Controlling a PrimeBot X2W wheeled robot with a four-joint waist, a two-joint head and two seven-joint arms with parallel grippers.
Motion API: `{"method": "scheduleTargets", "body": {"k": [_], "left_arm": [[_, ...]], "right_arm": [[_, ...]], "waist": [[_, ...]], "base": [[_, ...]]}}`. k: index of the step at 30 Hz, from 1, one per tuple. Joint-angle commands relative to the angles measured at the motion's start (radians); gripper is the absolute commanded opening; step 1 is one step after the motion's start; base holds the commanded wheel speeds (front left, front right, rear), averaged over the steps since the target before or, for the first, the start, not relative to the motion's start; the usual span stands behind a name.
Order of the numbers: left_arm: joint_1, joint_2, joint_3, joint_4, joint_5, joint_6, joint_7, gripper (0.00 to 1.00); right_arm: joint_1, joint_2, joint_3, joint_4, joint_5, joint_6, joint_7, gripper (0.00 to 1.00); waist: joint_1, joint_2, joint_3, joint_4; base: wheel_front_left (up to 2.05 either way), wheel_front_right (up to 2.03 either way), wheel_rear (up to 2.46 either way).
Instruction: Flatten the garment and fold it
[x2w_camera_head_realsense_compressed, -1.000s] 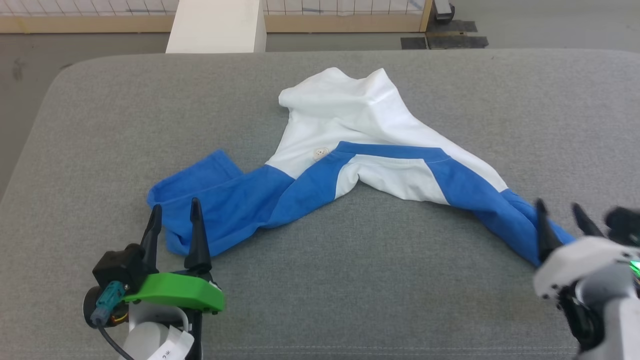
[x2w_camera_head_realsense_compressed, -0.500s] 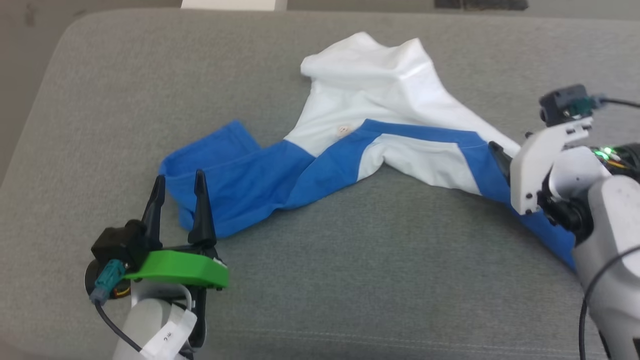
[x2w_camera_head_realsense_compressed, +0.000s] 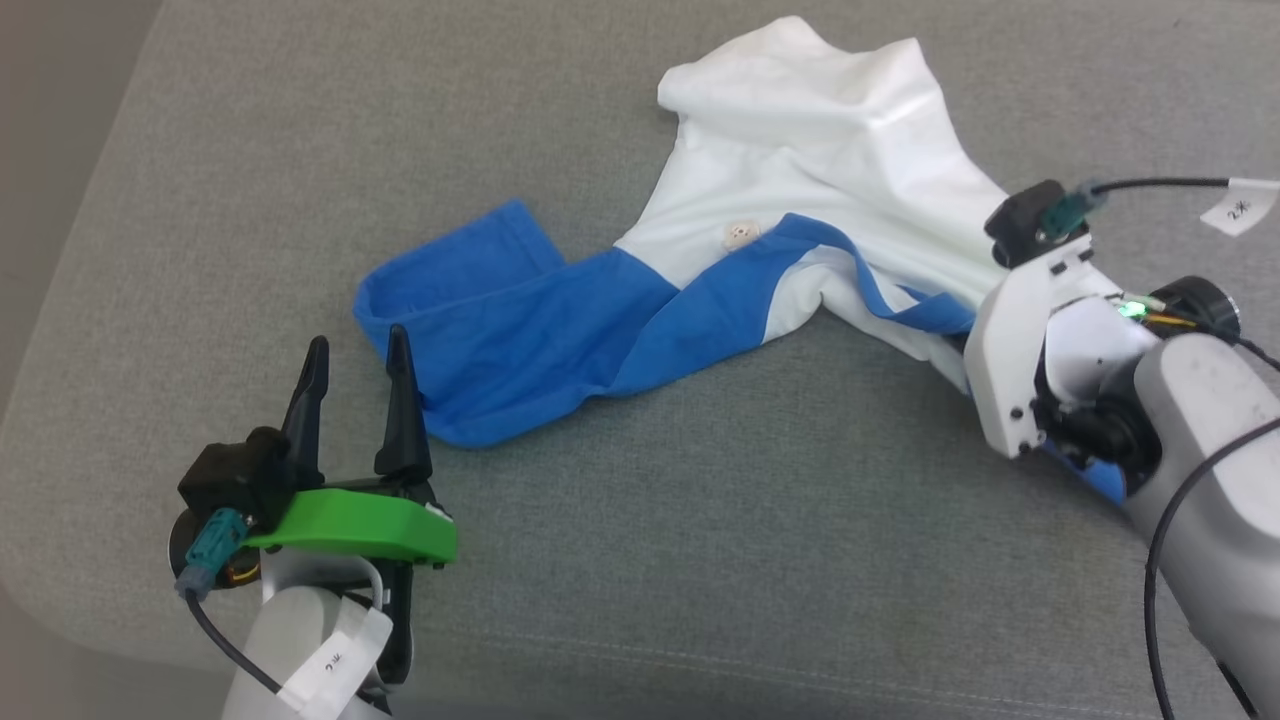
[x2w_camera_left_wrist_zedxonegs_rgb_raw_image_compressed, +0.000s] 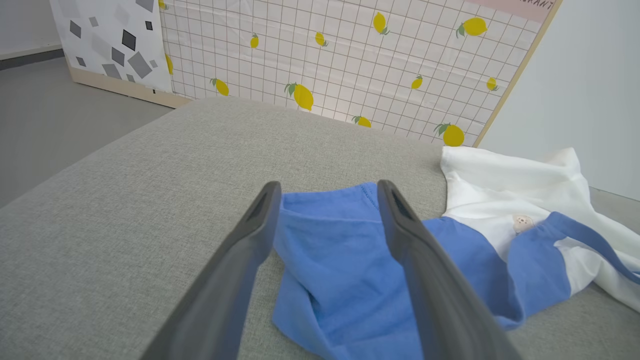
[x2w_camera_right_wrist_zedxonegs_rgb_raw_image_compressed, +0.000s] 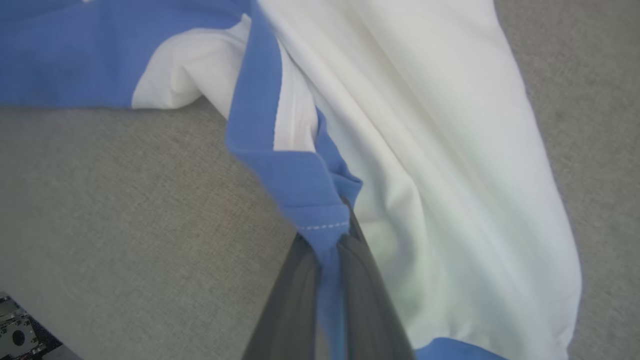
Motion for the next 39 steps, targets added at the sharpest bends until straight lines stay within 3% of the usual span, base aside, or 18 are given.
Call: {"method": "scheduleTargets", "body": {"k": [1, 7, 12, 13, 14, 18, 22, 30, 35, 39], "left_arm": [[0.000, -0.002, 0.004, 0.003, -0.004, 0.004, -0.004, 1.00], [0.035, -0.002, 0.025, 0.007, 0.005, 0.006, -0.004, 1.00], [0.057, -0.002, 0.027, 0.009, 0.008, 0.006, -0.004, 1.00], [0.062, -0.002, 0.027, 0.009, 0.009, 0.007, -0.004, 1.00], [0.066, -0.002, 0.028, 0.009, 0.009, 0.007, -0.004, 1.00], [0.080, -0.002, 0.027, 0.014, 0.010, 0.005, -0.004, 1.00], [0.091, -0.002, 0.023, 0.019, 0.010, 0.002, -0.004, 1.00], [0.118, -0.002, -0.007, 0.047, -0.016, 0.004, -0.004, 1.00], [0.110, -0.002, -0.103, 0.132, -0.104, 0.043, 0.045, 1.00], [0.080, -0.002, -0.180, 0.210, -0.159, 0.108, 0.161, 1.00]], "right_arm": [[0.034, -0.029, 0.029, -0.042, 0.031, -0.002, -0.013, 0.00], [0.200, -0.124, 0.116, -0.234, 0.129, -0.002, 0.027, 0.00], [0.360, -0.175, 0.117, -0.348, 0.155, -0.002, 0.070, 0.00], [0.391, -0.181, 0.114, -0.371, 0.147, -0.002, 0.066, 0.33], [0.417, -0.180, 0.106, -0.386, 0.143, -0.002, 0.058, 1.00], [0.528, -0.171, 0.065, -0.417, 0.114, -0.002, 0.041, 1.00], [0.619, -0.112, -0.042, -0.441, 0.076, -0.002, -0.061, 1.00], [0.744, 0.101, -0.313, -0.468, -0.085, -0.002, -0.404, 1.00], [0.787, 0.220, -0.396, -0.452, -0.185, -0.002, -0.537, 1.00], [0.787, 0.255, -0.391, -0.440, -0.210, -0.002, -0.564, 1.00]], "waist": [[0.0000, -0.0001, -0.022, -0.013], [0.0000, -0.0001, -0.086, -0.055], [0.0000, -0.0001, -0.132, -0.077], [0.0000, -0.0001, -0.140, -0.081], [0.0000, -0.0001, -0.144, -0.084], [0.0000, -0.0001, -0.166, -0.088], [0.0000, -0.0001, -0.180, -0.082], [0.0000, -0.0001, -0.204, -0.070], [0.0000, -0.0001, -0.212, -0.076], [0.0000, -0.0001, -0.211, -0.093]], "base": [[0.00, 0.00, 0.00], [0.00, 0.00, 0.00], [0.00, 0.00, 0.00], [0.00, 0.00, 0.00], [0.00, 0.00, 0.00], [0.00, 0.00, 0.00], [0.00, 0.00, 0.00], [0.00, 0.00, 0.00], [0.00, 0.00, 0.00], [0.00, 0.00, 0.00]]}}
